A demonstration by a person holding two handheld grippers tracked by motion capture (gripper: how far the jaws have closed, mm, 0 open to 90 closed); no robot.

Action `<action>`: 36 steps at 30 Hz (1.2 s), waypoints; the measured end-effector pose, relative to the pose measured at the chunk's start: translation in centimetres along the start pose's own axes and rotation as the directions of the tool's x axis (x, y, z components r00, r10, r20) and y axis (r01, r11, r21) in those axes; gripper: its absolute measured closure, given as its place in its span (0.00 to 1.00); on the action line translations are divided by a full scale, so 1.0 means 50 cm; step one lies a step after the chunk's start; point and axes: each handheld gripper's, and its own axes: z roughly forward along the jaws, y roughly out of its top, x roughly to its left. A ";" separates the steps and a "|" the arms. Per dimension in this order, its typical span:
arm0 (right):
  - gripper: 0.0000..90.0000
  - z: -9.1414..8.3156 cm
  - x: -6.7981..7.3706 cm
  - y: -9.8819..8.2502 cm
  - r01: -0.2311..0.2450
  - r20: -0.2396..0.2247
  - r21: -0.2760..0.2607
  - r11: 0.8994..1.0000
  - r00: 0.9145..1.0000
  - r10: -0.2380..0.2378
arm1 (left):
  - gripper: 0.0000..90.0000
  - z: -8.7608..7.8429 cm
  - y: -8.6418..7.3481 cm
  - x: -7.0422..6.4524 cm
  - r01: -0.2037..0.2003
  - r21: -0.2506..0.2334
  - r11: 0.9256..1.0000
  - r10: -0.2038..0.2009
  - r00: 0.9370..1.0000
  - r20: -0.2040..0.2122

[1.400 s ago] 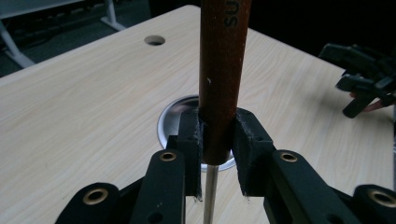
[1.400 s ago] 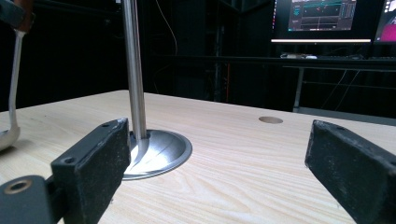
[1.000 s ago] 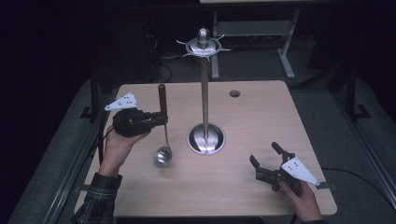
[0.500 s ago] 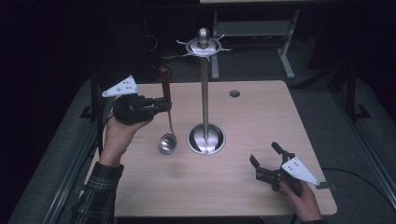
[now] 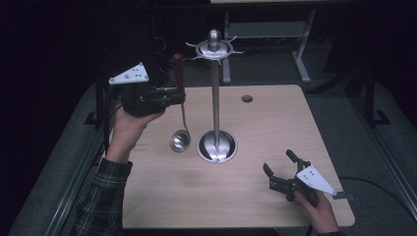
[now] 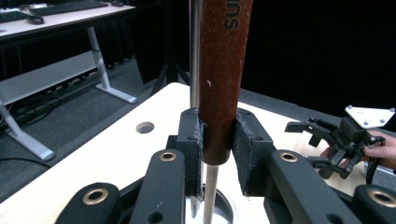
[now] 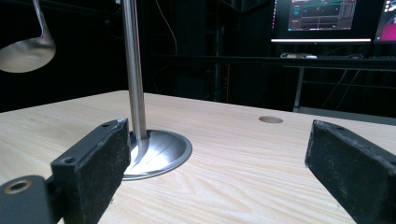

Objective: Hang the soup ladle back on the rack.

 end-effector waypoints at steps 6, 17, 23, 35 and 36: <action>0.07 0.000 0.000 0.000 0.000 0.000 0.001 1.000 1.000 0.000 | 0.82 0.009 0.011 -0.001 -0.005 -0.007 1.000 0.005 1.000 0.017; 0.07 0.000 0.000 0.000 0.002 -0.001 -0.001 1.000 1.000 -0.002 | 0.82 0.027 0.019 0.000 -0.011 0.007 1.000 0.011 0.999 0.030; 0.07 0.000 0.000 0.000 0.002 -0.001 -0.001 1.000 1.000 -0.002 | 0.82 0.036 0.022 -0.002 -0.007 0.006 1.000 0.007 0.999 0.038; 0.07 0.000 0.001 0.000 0.003 -0.003 0.000 1.000 1.000 -0.003 | 0.82 0.061 0.029 0.003 -0.003 0.022 1.000 0.002 0.999 0.043; 0.07 0.000 0.001 0.000 0.002 -0.003 0.000 1.000 1.000 -0.002 | 0.82 0.063 0.029 0.003 -0.003 0.022 1.000 0.002 0.999 0.043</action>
